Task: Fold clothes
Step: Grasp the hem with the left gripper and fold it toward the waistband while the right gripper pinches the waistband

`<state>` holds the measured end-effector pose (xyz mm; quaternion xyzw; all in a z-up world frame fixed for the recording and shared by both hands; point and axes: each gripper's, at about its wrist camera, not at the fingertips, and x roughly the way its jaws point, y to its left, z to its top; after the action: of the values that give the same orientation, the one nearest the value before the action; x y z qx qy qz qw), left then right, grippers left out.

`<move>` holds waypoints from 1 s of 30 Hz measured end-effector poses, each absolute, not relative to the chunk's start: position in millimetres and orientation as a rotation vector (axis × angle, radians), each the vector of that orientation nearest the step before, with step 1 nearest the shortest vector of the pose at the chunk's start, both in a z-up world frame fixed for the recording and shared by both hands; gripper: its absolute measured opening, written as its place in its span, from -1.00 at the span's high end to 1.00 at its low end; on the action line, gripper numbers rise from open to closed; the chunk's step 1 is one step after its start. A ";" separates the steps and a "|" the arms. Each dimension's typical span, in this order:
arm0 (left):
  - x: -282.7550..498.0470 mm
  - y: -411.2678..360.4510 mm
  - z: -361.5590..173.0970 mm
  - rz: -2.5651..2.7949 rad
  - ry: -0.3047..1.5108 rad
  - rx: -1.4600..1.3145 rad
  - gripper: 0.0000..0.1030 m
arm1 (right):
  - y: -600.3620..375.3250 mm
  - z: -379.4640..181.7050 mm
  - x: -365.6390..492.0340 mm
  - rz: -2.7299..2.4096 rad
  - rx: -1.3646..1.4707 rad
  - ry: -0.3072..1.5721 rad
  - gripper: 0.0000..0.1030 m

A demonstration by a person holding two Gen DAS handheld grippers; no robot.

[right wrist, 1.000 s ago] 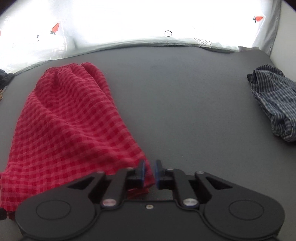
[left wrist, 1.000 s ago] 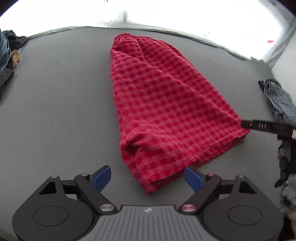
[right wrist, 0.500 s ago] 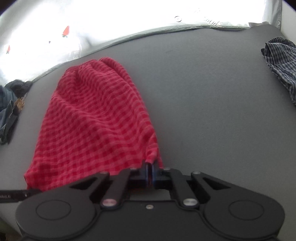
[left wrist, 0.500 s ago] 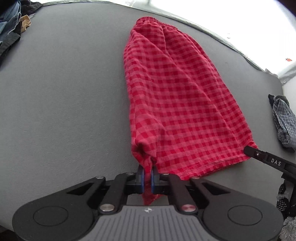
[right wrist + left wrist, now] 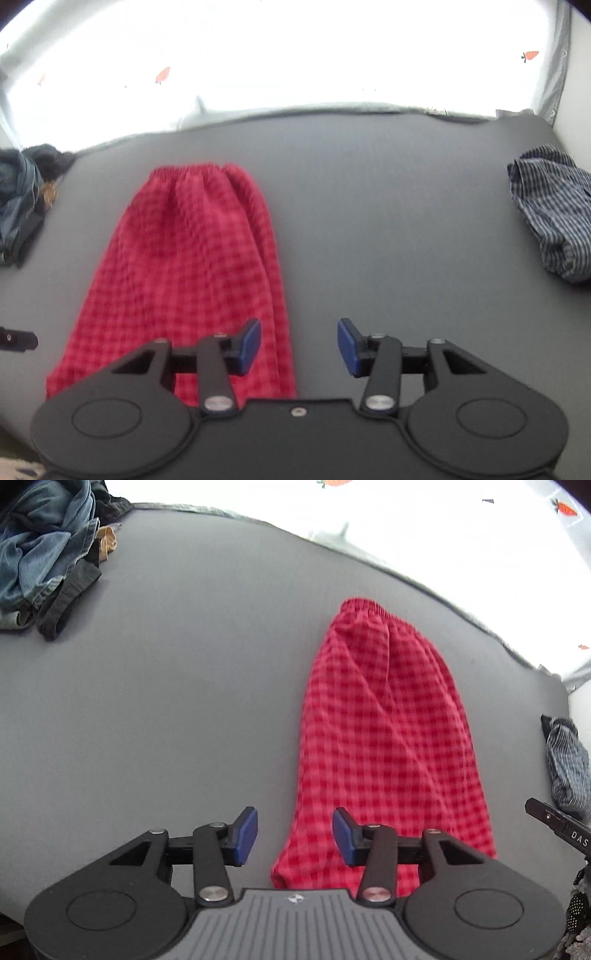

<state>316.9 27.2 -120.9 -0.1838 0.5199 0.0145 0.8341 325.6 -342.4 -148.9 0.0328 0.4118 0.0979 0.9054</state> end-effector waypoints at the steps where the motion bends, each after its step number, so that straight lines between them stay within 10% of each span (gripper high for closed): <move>1: 327.9 29.1 -121.7 0.030 1.092 -0.373 0.06 | -336.3 -145.9 340.0 0.215 0.069 0.830 0.21; 5: 393.3 20.7 -133.2 0.005 1.100 -0.226 0.06 | -305.1 -140.0 399.0 0.269 0.036 0.762 0.71; 21: 527.1 -1.8 -188.6 -0.058 1.288 -0.121 0.05 | -224.1 -209.9 555.7 0.394 0.001 0.940 0.30; 24: 525.9 -2.2 -188.6 -0.050 1.290 -0.114 0.05 | -221.9 -207.8 550.4 0.433 -0.036 0.909 0.87; 30: 525.5 -4.9 -190.9 -0.043 1.289 -0.102 0.05 | -231.9 -179.9 540.3 0.415 -0.038 0.842 0.97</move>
<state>525.5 -4.9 -190.9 -0.0475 0.6004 -0.0200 0.7980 540.3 -231.9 -179.9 -0.0181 0.4057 0.1999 0.8917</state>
